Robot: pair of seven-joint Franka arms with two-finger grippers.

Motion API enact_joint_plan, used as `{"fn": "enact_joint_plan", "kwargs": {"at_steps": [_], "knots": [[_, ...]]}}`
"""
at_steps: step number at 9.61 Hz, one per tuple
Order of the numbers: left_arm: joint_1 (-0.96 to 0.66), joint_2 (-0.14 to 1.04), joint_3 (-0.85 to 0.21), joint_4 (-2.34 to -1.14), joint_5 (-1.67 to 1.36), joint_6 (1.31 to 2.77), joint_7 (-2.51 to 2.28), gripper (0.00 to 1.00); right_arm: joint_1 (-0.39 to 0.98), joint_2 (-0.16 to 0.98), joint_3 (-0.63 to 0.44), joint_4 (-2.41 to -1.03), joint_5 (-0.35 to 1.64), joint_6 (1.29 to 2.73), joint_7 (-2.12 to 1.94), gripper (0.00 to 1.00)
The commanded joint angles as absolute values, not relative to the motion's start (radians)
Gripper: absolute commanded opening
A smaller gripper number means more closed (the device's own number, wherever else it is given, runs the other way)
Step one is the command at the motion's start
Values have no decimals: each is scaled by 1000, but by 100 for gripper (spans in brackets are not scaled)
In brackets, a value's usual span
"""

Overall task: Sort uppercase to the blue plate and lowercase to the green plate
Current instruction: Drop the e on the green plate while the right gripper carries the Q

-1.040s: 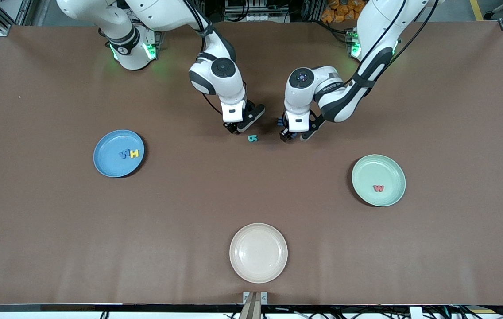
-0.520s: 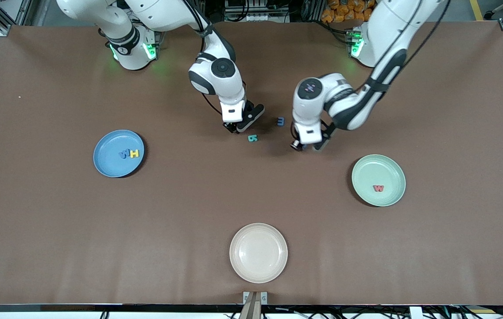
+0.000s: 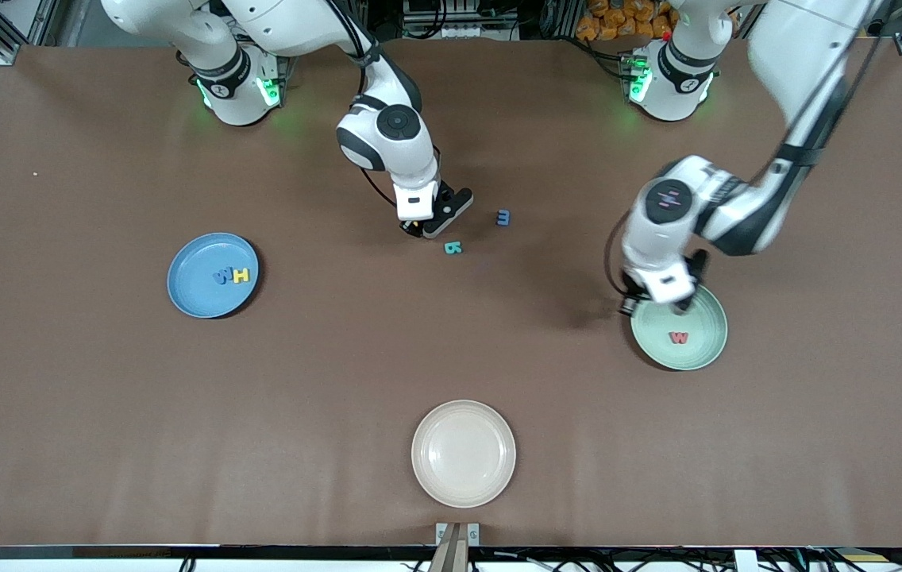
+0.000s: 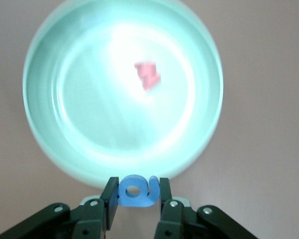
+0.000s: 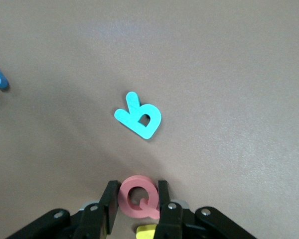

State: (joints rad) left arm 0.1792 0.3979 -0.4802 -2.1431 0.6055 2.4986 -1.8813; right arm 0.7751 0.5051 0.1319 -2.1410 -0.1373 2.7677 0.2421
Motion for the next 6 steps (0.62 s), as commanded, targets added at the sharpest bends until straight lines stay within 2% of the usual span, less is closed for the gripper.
{"fn": "enact_joint_plan", "kwargs": {"at_steps": [1, 2, 3, 5, 6], "knots": [[247, 391, -495, -2129, 629, 2480, -1833, 0, 765, 502, 132, -2134, -149, 2767, 242, 25], [248, 399, -494, -2132, 630, 2479, -1829, 17, 755, 488, 132, -2117, -146, 2735, 241, 23], [247, 411, -492, -2132, 634, 2467, -1819, 99, 746, 465, 132, -2080, -143, 2644, 239, 23], [238, 414, -494, -2132, 634, 2425, -1803, 100, 710, 433, 130, -1991, -140, 2457, 162, 23], [235, 414, -494, -2132, 634, 2422, -1795, 100, 678, 417, 114, -1993, -138, 2432, 99, 23]]}}
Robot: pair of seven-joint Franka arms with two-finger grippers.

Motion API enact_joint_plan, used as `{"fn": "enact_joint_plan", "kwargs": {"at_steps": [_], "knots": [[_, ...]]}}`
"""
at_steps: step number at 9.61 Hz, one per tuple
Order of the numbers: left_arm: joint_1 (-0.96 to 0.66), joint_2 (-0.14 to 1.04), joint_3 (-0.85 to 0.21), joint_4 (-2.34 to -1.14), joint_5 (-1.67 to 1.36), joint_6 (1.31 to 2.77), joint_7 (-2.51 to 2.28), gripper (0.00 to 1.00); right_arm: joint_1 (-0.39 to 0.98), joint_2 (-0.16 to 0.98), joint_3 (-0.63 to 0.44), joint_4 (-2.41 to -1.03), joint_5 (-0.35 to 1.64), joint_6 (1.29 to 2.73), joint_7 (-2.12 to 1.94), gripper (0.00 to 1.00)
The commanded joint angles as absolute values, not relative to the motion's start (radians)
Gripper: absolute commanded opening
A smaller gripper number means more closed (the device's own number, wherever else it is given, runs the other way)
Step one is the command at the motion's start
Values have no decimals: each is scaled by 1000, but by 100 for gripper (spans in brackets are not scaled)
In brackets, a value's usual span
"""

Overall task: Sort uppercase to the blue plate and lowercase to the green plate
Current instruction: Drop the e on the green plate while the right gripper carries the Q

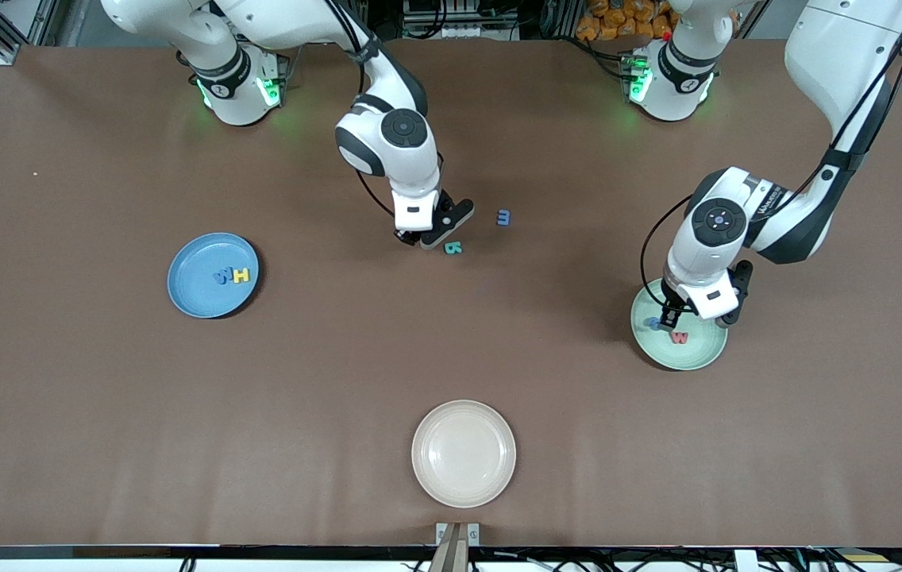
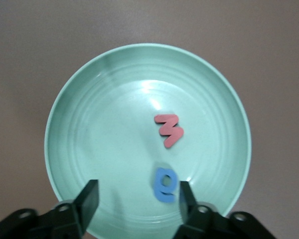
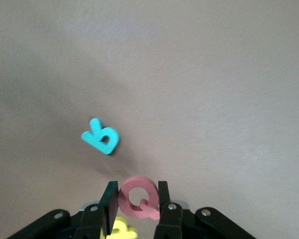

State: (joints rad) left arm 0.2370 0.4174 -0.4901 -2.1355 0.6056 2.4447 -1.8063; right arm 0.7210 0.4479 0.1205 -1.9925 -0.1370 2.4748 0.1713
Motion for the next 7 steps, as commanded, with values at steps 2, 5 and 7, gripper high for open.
{"fn": "enact_joint_plan", "kwargs": {"at_steps": [2, 5, 7], "knots": [[233, 413, -502, -2138, 634, 2422, -1792, 100, 658, 376, 28, -2008, -138, 2346, -45, 23], [215, 410, -554, -2146, 620, 2421, -1802, 100, 614, 313, -118, -2083, -138, 2304, -291, 23], [215, 411, -638, -2146, 612, 2376, -1827, 100, 578, 270, -201, -2155, -137, 2303, -443, 23]]}}
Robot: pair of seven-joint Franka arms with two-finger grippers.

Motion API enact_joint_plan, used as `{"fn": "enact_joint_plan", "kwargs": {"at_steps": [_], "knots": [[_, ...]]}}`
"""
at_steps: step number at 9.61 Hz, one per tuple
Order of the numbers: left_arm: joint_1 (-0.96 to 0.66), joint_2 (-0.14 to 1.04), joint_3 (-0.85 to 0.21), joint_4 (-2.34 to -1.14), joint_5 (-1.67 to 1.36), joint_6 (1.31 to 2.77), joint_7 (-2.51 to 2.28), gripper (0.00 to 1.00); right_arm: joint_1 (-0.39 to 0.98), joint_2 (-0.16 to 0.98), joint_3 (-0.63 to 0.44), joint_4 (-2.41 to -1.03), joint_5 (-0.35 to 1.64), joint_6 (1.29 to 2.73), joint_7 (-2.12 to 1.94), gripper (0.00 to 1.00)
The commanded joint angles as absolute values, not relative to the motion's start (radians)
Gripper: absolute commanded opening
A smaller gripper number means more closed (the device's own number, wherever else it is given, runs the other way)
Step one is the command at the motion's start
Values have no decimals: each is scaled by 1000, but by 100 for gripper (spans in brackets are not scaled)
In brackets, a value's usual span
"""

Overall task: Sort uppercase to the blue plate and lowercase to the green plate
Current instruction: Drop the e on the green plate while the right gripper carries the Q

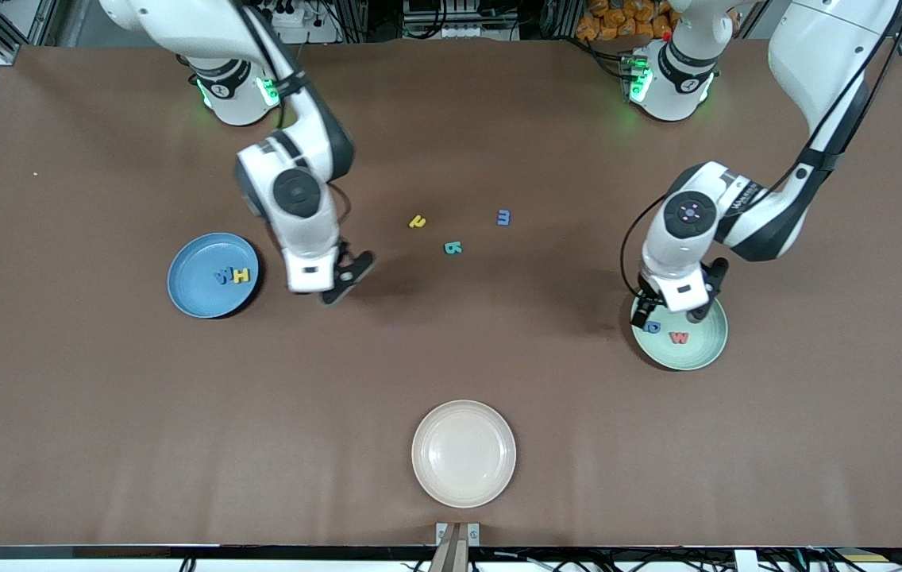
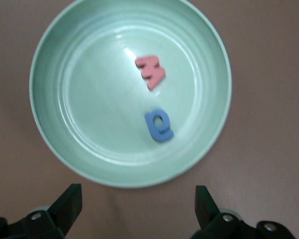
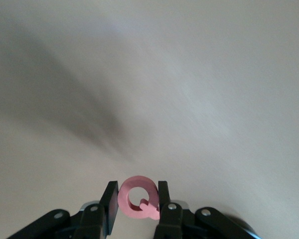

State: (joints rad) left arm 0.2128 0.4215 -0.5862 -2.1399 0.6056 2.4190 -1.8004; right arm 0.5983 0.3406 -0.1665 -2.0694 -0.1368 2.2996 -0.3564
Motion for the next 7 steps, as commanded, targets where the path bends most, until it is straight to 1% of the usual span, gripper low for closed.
{"fn": "enact_joint_plan", "kwargs": {"at_steps": [1, 3, 4, 6, 7], "knots": [[209, 417, -685, -2146, 594, 2372, -1862, 100, 562, 256, -240, -2187, -137, 2304, -515, 23], [129, 428, -721, -2152, 574, 2365, -1923, 100, 516, 259, -337, -2235, -137, 2315, -670, 23], [67, 431, -721, -2151, 565, 2365, -1951, 100, 482, 264, -363, -2243, -133, 2315, -751, 23], [-38, 431, -723, -2154, 563, 2365, -1962, 100, 411, 281, -367, -2275, -133, 2331, -808, 26], [-87, 433, -723, -2154, 563, 2365, -1951, 100, 404, 282, -367, -2287, -132, 2341, -816, 33]]}}
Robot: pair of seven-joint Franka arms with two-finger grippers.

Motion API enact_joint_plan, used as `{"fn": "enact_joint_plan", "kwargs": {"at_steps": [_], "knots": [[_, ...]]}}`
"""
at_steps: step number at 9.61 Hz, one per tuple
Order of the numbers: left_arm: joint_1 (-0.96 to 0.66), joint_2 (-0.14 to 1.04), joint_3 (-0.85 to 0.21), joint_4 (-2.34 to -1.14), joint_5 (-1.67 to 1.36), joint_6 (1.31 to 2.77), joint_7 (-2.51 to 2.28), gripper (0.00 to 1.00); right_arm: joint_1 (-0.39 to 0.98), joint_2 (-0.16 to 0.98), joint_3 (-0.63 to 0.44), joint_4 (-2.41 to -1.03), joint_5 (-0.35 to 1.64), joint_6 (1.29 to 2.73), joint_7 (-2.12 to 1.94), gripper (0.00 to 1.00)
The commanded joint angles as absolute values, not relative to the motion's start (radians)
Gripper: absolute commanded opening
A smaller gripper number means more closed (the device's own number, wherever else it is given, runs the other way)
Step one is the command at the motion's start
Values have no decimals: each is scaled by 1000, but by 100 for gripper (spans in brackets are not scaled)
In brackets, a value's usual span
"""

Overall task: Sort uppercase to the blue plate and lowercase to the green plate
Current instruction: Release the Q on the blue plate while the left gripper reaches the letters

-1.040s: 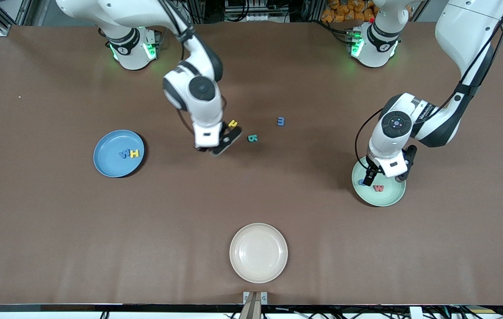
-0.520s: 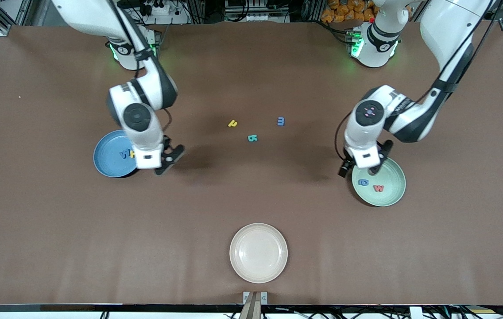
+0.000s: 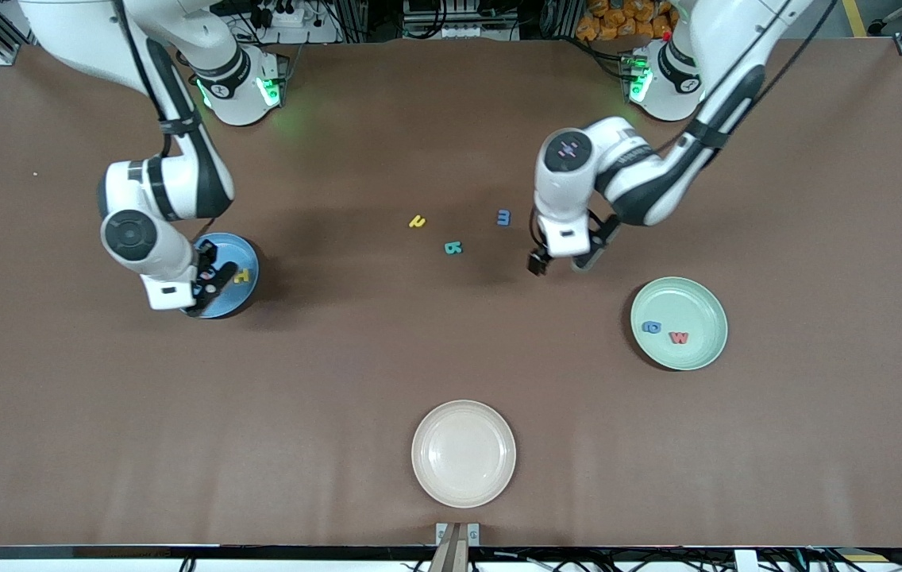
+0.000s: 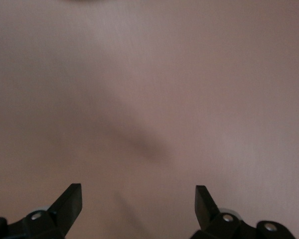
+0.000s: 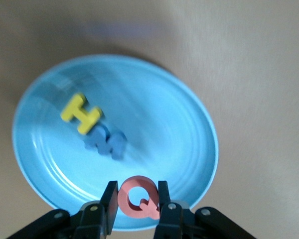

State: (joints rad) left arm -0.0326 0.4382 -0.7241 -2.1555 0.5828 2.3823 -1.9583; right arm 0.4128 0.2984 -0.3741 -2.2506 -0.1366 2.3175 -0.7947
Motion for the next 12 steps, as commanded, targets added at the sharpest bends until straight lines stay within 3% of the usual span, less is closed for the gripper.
{"fn": "enact_joint_plan", "kwargs": {"at_steps": [1, 2, 3, 6, 12], "knots": [[-135, 439, -723, -2152, 564, 2365, -1927, 100, 396, 287, -367, -2296, -132, 2345, -816, 53], [-171, 446, -723, -2154, 565, 2365, -1864, 100, 396, 291, -367, -2296, -126, 2344, -808, 73], [-190, 457, -723, -2160, 565, 2365, -1754, 100, 397, 291, -367, -2296, -94, 2341, -807, 77], [-187, 463, -724, -2198, 566, 2365, -1405, 100, 420, 290, -333, -2292, 35, 2332, -781, 77], [-156, 492, -727, -2197, 566, 2442, -1066, 100, 478, 281, -57, -2218, 83, 2349, -266, 72]]}}
